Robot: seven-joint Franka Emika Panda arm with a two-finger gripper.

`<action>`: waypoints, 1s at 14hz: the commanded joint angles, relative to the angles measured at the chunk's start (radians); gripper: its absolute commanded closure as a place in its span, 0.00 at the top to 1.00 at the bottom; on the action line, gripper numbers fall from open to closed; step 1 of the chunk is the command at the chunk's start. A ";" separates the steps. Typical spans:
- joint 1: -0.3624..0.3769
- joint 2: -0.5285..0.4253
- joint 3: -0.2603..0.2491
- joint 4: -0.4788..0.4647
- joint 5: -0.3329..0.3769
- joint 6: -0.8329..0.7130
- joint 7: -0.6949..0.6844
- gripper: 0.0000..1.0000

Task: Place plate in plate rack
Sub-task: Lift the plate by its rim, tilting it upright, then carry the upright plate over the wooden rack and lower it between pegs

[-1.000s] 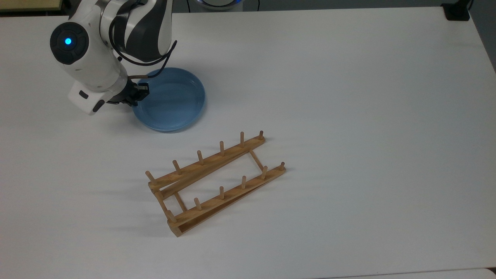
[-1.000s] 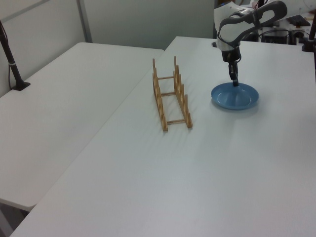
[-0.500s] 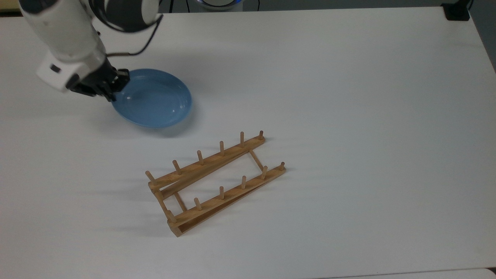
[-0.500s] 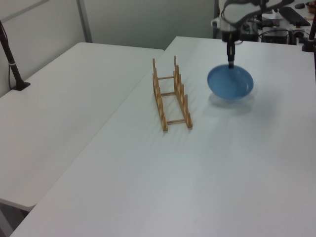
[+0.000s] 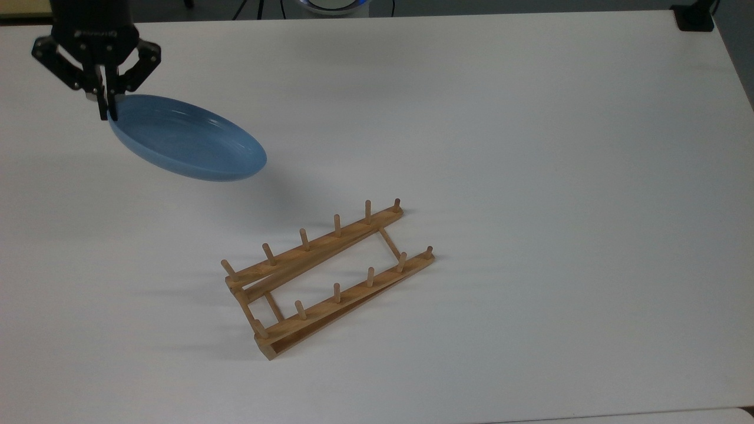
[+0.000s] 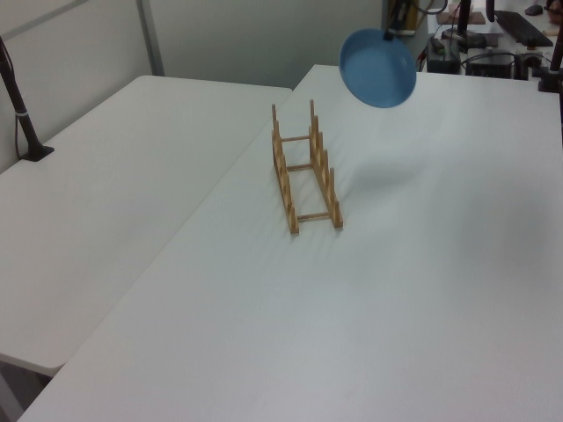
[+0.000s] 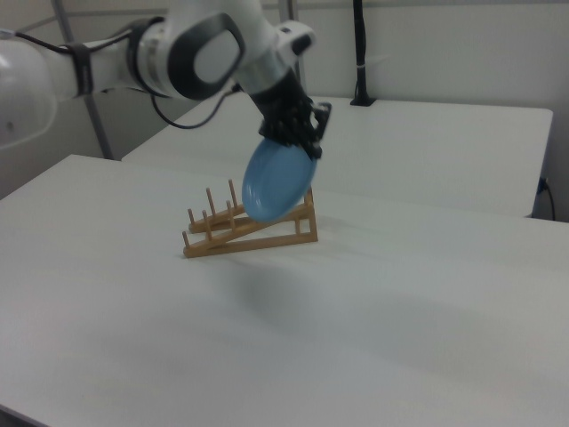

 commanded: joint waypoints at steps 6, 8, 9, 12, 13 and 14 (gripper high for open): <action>0.389 0.006 -0.047 0.022 -0.560 -0.049 0.691 0.00; 0.448 0.046 -0.047 0.022 -0.634 -0.052 0.758 0.00; 0.472 0.066 -0.047 0.022 -0.662 -0.055 0.775 0.00; 0.509 0.126 -0.046 0.022 -0.741 -0.081 0.837 0.00; 0.512 0.146 -0.046 0.022 -0.767 -0.081 0.851 0.00; 0.519 0.163 -0.044 0.022 -0.781 -0.081 0.864 0.00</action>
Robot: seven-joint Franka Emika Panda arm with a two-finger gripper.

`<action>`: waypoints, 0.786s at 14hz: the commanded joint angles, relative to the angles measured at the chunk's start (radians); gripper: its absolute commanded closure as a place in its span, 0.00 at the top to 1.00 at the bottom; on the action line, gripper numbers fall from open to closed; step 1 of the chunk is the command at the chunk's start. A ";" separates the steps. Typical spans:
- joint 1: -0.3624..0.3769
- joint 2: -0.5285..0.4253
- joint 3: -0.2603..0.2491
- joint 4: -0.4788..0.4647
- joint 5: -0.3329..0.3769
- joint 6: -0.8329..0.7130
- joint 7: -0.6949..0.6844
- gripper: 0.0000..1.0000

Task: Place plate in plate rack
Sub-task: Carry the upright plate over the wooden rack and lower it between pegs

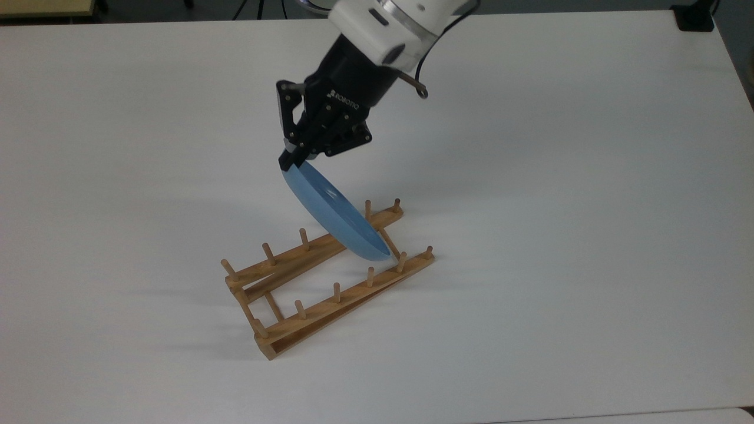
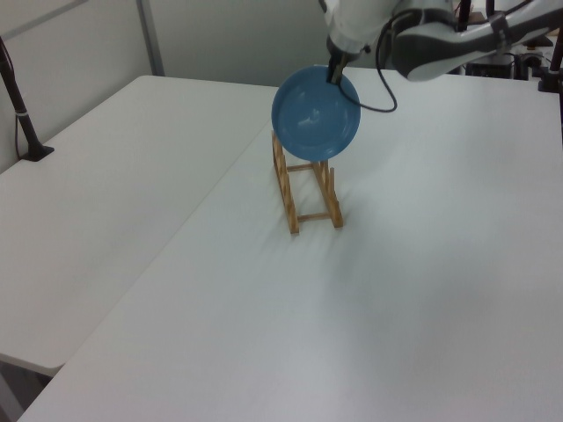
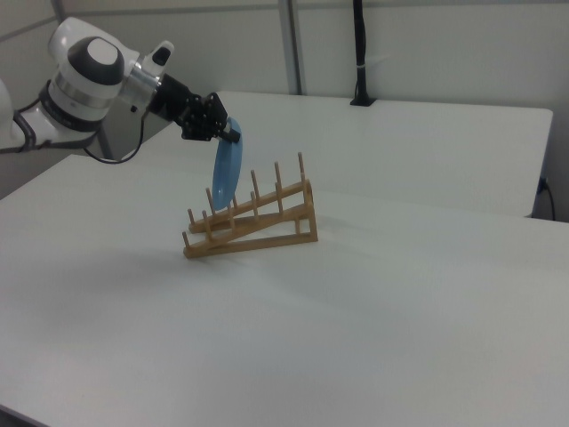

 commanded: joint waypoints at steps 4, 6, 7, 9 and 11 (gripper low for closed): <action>0.042 0.056 0.020 0.002 -0.053 -0.042 0.074 0.00; 0.042 0.068 0.034 0.000 -0.056 -0.045 0.075 0.00; 0.042 0.078 0.040 0.000 -0.056 -0.045 0.075 0.00; 0.037 0.087 0.059 -0.001 -0.056 -0.045 0.075 0.00; 0.036 0.101 0.068 -0.001 -0.056 -0.045 0.098 0.07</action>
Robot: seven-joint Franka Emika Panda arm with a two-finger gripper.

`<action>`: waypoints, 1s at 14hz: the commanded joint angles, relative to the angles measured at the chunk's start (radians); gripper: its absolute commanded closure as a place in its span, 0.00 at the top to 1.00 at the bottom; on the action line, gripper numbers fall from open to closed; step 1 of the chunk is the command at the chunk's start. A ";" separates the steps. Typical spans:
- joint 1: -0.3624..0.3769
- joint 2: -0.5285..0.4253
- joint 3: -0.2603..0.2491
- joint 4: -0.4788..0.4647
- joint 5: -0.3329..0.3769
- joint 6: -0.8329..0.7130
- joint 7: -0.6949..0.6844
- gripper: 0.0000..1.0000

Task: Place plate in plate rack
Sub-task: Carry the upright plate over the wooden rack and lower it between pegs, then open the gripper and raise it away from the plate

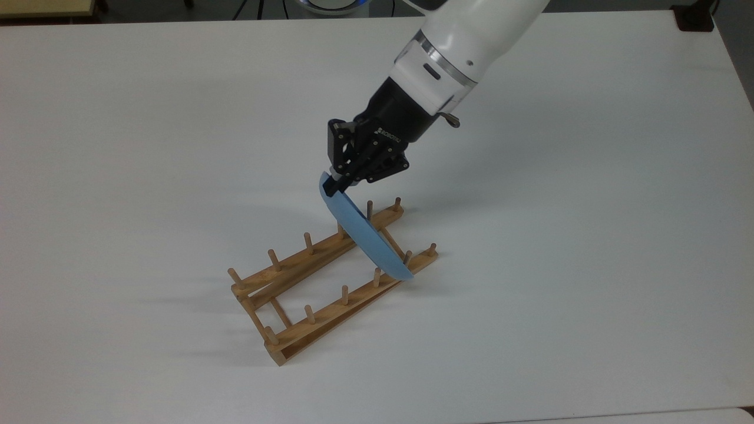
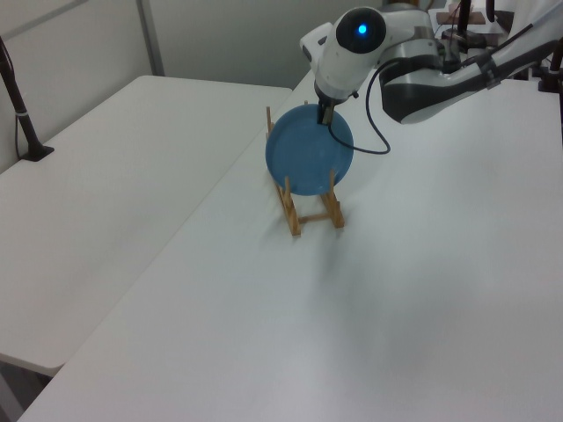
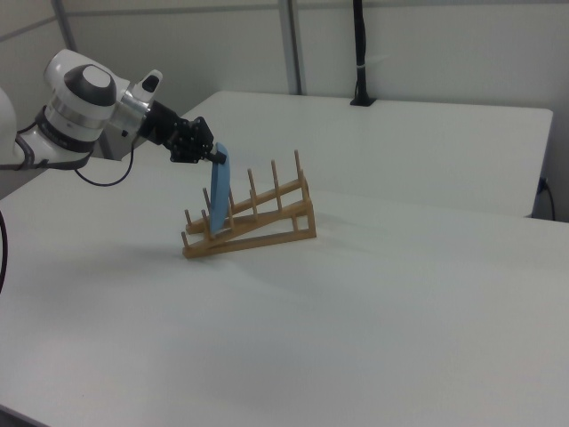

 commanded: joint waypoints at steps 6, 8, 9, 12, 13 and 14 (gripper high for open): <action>-0.002 0.028 0.030 0.002 -0.014 -0.014 0.154 1.00; -0.007 0.019 0.035 0.007 0.035 -0.002 0.193 1.00; -0.007 0.013 0.038 0.007 0.102 0.027 0.203 1.00; -0.037 -0.027 0.062 0.006 0.378 0.046 0.162 1.00; -0.056 -0.047 0.082 -0.001 0.473 0.040 0.119 1.00; -0.069 -0.063 0.092 -0.007 0.556 0.013 0.079 1.00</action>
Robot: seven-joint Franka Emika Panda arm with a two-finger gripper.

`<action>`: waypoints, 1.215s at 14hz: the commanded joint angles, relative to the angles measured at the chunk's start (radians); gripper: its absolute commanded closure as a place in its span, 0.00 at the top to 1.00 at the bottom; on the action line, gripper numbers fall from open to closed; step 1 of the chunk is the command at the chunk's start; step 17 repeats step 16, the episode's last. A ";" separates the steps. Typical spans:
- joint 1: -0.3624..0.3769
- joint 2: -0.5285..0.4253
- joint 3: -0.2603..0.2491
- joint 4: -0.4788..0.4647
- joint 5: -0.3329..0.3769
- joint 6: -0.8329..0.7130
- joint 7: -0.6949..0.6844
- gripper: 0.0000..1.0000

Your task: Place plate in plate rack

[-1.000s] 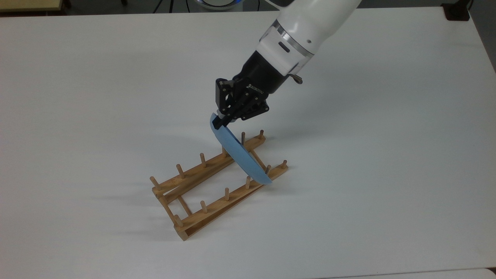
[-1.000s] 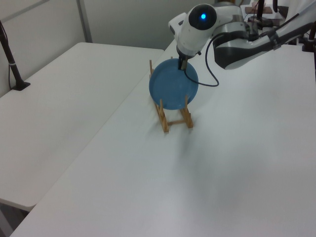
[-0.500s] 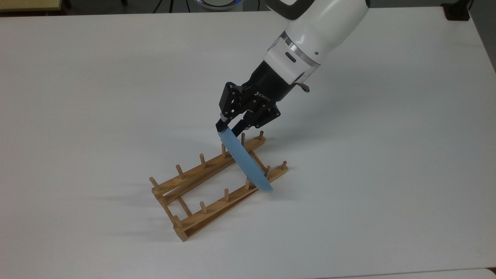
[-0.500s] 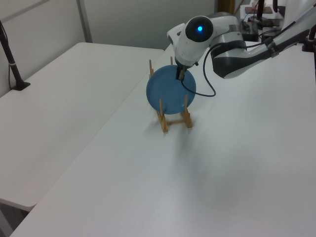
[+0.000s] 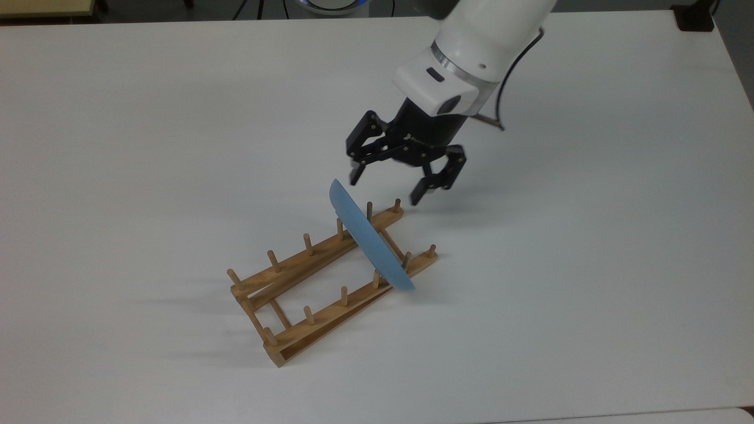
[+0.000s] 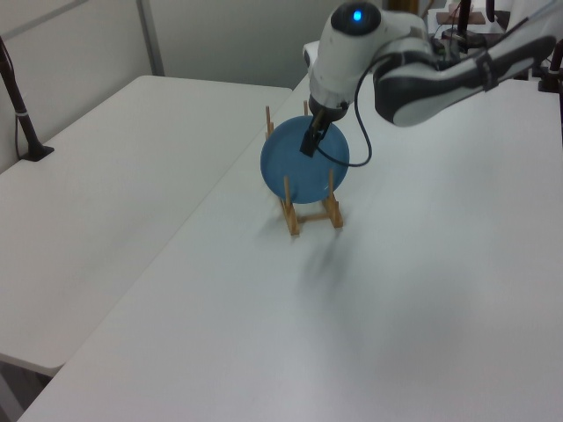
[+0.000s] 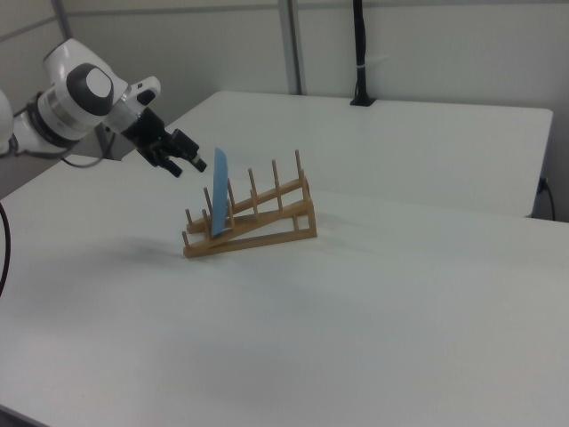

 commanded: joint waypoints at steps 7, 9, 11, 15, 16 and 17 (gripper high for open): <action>-0.245 -0.295 0.064 -0.158 0.512 -0.403 -0.435 1.00; -0.316 -0.359 0.109 -0.214 0.512 -0.434 -0.428 1.00; -0.355 -0.384 0.119 -0.232 0.508 -0.454 -0.429 1.00; -0.381 -0.387 0.117 -0.225 0.498 -0.469 -0.437 1.00; -0.384 -0.384 0.117 -0.225 0.498 -0.471 -0.437 1.00; -0.384 -0.384 0.117 -0.225 0.498 -0.471 -0.437 1.00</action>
